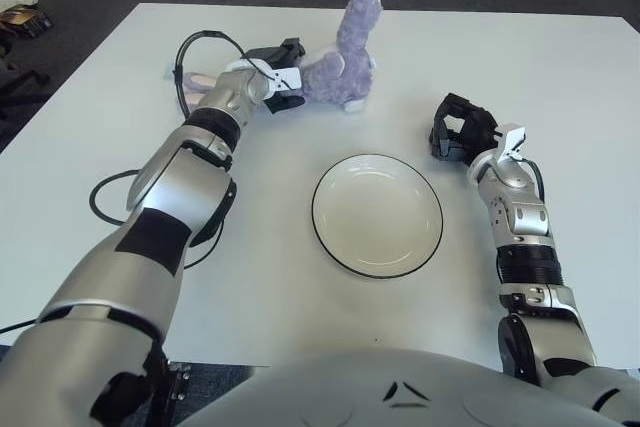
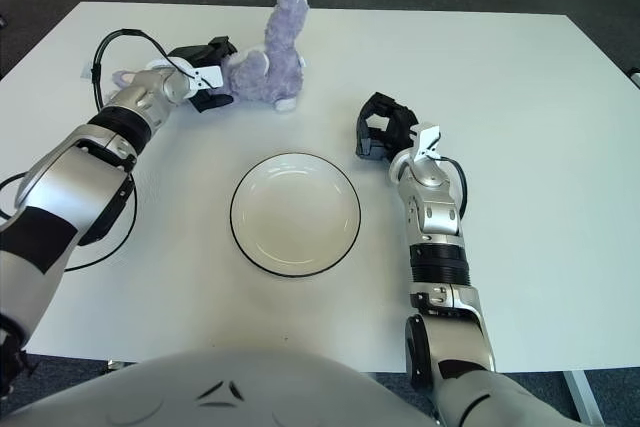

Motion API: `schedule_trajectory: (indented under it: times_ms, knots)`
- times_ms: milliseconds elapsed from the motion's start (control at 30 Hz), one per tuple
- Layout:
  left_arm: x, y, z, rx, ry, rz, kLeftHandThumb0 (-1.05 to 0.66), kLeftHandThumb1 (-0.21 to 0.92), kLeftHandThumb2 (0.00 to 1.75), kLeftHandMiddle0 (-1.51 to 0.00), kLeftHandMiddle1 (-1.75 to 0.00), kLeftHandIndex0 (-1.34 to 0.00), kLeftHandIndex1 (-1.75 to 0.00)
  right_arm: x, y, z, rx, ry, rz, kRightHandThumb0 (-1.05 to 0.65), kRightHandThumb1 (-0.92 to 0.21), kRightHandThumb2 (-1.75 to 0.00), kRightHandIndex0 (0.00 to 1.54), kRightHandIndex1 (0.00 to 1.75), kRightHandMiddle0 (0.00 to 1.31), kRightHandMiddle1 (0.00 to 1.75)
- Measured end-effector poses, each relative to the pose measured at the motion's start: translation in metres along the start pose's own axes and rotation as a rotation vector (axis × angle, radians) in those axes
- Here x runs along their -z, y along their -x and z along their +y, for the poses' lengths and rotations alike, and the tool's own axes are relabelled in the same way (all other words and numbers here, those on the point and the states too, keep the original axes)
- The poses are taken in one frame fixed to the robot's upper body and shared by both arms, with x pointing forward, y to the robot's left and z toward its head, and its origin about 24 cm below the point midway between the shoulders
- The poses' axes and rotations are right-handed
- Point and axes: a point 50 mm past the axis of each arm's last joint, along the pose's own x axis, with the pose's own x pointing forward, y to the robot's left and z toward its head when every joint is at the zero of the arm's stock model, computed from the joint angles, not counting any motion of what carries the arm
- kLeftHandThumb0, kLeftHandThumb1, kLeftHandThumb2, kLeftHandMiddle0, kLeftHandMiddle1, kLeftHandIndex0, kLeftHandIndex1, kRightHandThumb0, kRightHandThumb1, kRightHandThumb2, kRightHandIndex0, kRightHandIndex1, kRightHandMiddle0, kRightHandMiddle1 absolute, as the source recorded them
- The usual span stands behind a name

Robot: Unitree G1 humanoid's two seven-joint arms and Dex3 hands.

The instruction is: Put the doll into the plate.

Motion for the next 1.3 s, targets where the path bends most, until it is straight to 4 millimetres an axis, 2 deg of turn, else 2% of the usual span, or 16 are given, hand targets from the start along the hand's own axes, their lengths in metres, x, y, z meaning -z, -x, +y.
schedule_trajectory:
  times_ms: [533,933,1000,1233,1300]
  knots:
    - [0.0008,-0.0004,-0.0039,0.019,-0.081,0.025,0.51,0.21,1.27,-0.82,-1.49,0.0,-0.94,-0.0004,-0.0005,0.0002,-0.008,-0.015,0.018,-0.51,-0.25,-1.41,1.3,1.75,0.67,1.75]
    - [-0.0025,-0.0023,-0.0061,0.04,-0.195,0.057,0.49,0.24,1.24,-0.79,-1.51,0.0,-0.94,-0.0006,-0.0012,-0.0006,-0.007,-0.034,0.03,-0.51,-0.24,-1.41,1.29,1.75,0.68,1.75]
    - [-0.0029,-0.0024,-0.006,0.042,-0.21,0.056,0.49,0.23,1.25,-0.79,-1.51,0.0,-1.01,-0.0004,-0.0013,-0.0006,-0.008,-0.039,0.03,-0.51,-0.24,-1.41,1.28,1.75,0.68,1.75]
    - [-0.0043,-0.0024,-0.0062,0.045,-0.246,0.041,0.52,0.18,1.32,-0.82,-1.52,-0.01,-1.6,-0.0006,-0.0016,-0.0023,-0.006,-0.044,0.035,-0.51,-0.25,-1.41,1.28,1.75,0.67,1.75]
    - [-0.0045,-0.0024,-0.0059,0.041,-0.244,0.034,0.52,0.18,1.33,-0.82,-1.52,-0.06,-1.67,-0.0007,-0.0018,-0.0028,-0.005,-0.045,0.037,-0.51,-0.25,-1.41,1.28,1.75,0.67,1.75]
